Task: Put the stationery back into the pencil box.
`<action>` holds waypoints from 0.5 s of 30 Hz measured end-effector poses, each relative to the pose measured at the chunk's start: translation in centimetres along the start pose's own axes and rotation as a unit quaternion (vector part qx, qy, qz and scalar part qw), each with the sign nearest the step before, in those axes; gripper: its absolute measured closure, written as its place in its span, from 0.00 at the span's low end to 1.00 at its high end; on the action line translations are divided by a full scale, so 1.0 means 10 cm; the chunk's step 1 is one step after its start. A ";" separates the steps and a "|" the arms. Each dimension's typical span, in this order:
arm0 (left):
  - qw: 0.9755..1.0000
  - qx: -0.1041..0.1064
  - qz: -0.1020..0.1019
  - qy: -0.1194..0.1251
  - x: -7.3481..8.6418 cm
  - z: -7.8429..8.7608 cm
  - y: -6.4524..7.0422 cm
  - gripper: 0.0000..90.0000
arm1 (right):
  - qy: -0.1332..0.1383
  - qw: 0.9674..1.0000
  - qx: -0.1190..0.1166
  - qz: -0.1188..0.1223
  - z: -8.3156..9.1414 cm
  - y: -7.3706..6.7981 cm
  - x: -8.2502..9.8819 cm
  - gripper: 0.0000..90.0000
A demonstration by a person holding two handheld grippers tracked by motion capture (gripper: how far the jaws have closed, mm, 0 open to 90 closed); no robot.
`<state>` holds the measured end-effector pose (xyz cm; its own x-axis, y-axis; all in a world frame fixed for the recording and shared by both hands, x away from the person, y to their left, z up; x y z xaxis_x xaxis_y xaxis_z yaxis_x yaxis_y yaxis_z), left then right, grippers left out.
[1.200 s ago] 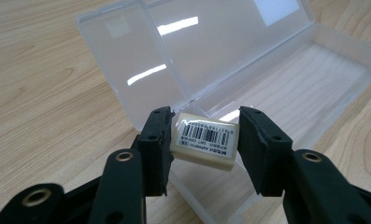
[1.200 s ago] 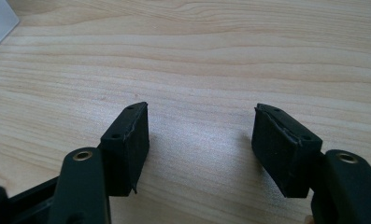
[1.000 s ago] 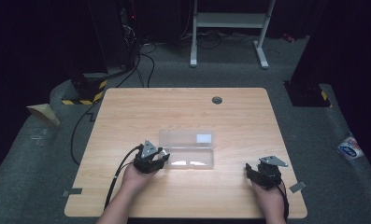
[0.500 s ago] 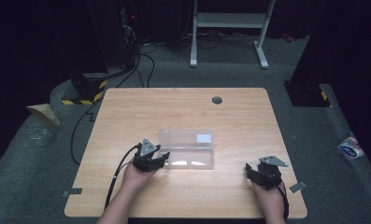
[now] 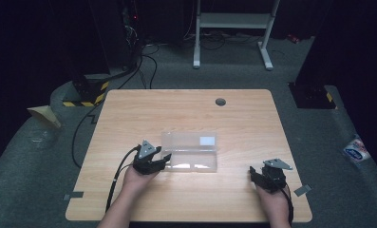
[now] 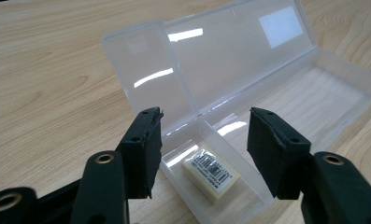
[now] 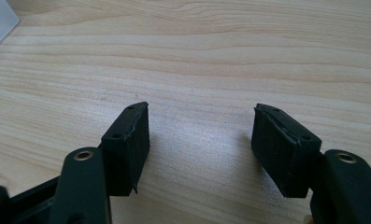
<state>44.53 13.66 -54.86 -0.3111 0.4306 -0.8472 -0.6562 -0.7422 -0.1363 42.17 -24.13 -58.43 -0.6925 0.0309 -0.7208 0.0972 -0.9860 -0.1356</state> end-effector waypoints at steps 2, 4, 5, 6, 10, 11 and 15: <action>1.000 -0.001 0.001 -0.001 0.00 0.02 -0.02 0.47 | 0.000 1.000 0.000 0.000 0.00 0.00 0.00 0.41; 1.000 -0.005 0.002 -0.001 0.01 0.04 -0.03 0.46 | 0.000 1.000 0.000 0.000 0.00 0.00 0.00 0.41; 1.000 -0.007 0.007 -0.003 0.02 0.05 -0.05 0.45 | 0.000 1.000 0.000 0.000 0.00 0.00 0.00 0.41; 1.000 -0.008 0.005 -0.006 0.03 0.05 -0.07 0.44 | 0.000 1.000 0.000 0.000 0.00 0.00 0.00 0.41; 1.000 -0.012 0.009 -0.011 0.08 0.07 -0.11 0.38 | 0.000 1.000 0.000 0.000 0.00 0.00 0.00 0.41; 1.000 -0.013 0.012 -0.011 0.09 0.08 -0.13 0.37 | 0.000 1.000 0.000 0.000 0.00 0.00 0.00 0.41; 0.999 -0.024 0.015 -0.022 0.16 0.14 -0.22 0.26 | 0.000 1.000 0.000 0.000 0.00 0.00 0.00 0.41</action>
<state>44.54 16.74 -55.21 -0.3600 0.4293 -0.8283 -0.6133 -0.7780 -0.1367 42.17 -24.14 -58.44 -0.6931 0.0314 -0.7202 0.0973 -0.9858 -0.1366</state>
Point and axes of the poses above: each handheld gripper's, and its own axes: z roughly backward along the jaws, x roughly out of its underside, y roughly to its right, the point moved 9 cm from there along -z, roughly forward along the jaws, and after that the axes turned 12 degrees about -z, right-handed, at the moved point
